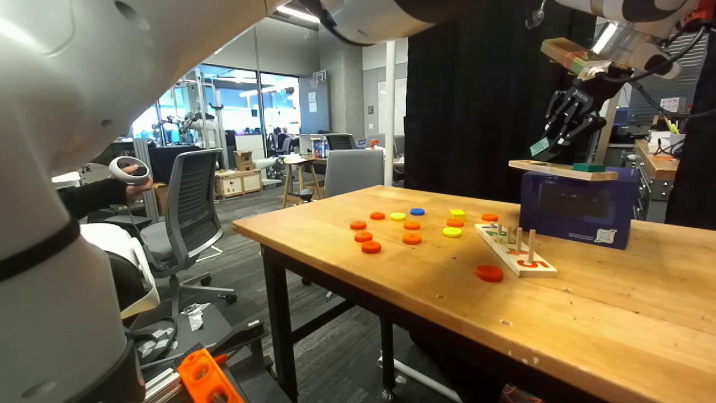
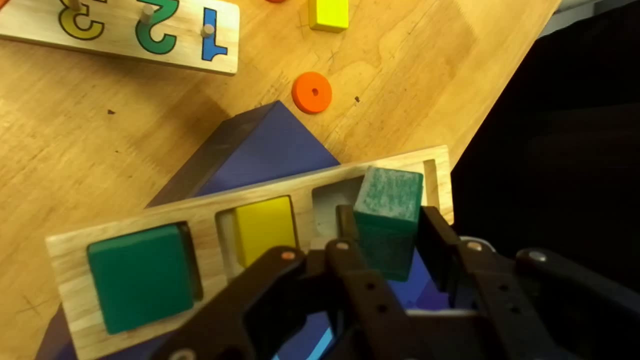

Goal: Put the green cube on the wooden pallet

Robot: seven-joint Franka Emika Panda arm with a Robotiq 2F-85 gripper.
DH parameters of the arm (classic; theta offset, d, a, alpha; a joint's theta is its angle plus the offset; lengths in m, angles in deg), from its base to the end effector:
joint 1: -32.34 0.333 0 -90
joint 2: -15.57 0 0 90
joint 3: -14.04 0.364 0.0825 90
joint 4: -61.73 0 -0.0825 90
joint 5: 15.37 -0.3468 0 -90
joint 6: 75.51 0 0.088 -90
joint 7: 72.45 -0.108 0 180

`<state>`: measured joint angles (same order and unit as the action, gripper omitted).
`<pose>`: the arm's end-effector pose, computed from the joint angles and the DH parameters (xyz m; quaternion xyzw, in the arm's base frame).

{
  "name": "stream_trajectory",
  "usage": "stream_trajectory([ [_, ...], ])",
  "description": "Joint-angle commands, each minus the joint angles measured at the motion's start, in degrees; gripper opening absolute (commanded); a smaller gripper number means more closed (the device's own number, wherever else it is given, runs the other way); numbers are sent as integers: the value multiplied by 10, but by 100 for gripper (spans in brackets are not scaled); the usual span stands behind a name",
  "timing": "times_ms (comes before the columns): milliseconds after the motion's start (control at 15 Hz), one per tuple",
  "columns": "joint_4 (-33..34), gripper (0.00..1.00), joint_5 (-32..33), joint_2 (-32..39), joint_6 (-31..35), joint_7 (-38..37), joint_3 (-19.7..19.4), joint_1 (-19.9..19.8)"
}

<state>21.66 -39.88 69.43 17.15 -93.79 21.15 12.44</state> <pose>0.7597 -0.1802 0.4456 -0.9118 0.3173 0.0224 0.2598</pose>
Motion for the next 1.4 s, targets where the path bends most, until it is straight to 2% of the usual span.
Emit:
stream_trajectory([
  [0,-10,13,19,-21,7,-2,-9,13],
  [400,-3,14,122,-20,-5,-17,-49,59],
  [600,2,13,152,-21,-8,-20,-59,75],
  [1333,12,13,211,-22,-14,-15,-81,107],
])
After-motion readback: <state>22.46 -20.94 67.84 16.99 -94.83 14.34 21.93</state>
